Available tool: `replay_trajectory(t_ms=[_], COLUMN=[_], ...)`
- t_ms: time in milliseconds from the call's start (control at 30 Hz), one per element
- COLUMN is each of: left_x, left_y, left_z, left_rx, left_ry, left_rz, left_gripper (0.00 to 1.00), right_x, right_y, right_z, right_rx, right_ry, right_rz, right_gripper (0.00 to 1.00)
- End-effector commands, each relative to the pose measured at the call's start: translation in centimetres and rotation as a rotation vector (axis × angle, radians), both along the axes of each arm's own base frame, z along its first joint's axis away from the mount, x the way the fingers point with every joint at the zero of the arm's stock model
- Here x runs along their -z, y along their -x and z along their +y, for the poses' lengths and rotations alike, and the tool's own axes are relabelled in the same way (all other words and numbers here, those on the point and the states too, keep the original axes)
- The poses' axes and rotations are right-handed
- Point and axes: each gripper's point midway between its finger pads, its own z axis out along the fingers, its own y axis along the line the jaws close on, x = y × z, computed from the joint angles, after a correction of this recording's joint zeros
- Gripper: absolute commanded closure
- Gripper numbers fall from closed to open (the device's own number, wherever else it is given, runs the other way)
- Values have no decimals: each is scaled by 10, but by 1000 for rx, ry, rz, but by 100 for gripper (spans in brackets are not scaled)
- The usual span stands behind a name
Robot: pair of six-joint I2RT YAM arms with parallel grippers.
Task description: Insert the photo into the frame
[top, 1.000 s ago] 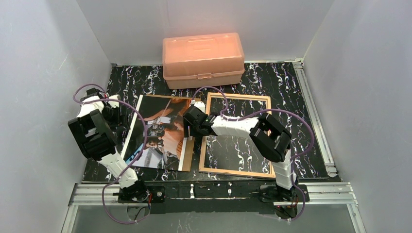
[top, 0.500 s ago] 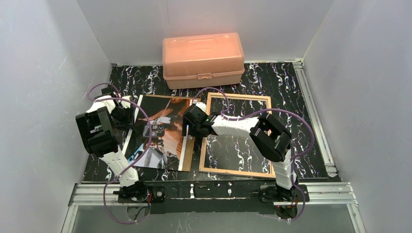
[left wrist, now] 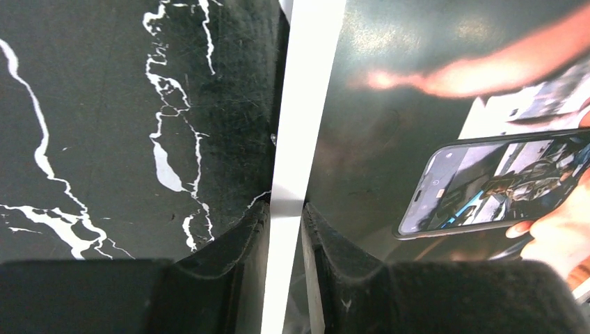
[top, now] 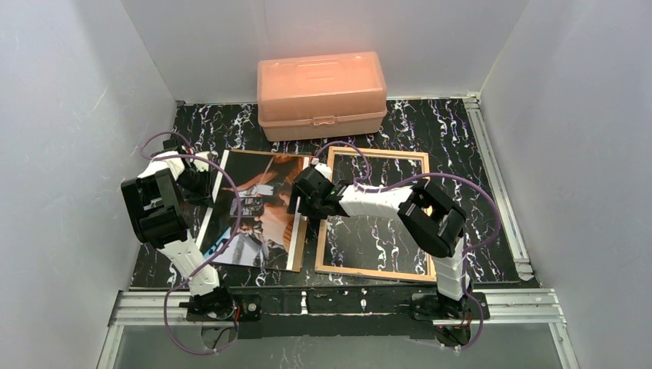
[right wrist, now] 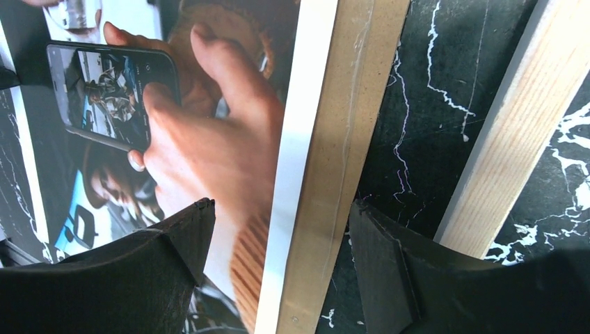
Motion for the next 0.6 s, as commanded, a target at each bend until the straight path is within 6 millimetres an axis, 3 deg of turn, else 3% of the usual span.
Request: replay_trajectory(t_ms=[0, 233, 567], left_x=[16, 5, 6], left_y=[31, 30, 32], left_z=[-29, -47, -53], left_rx=[44, 52, 67], left_ry=[97, 137, 114], left_rz=[121, 119, 134], left_gripper=[80, 84, 89], right_x=[12, 17, -25], right_y=[15, 21, 15], right_z=[-11, -12, 2], right_rx=[17, 14, -31], right_ry=[22, 0, -82], right_rz=[53, 78, 10], right_gripper=[21, 21, 21])
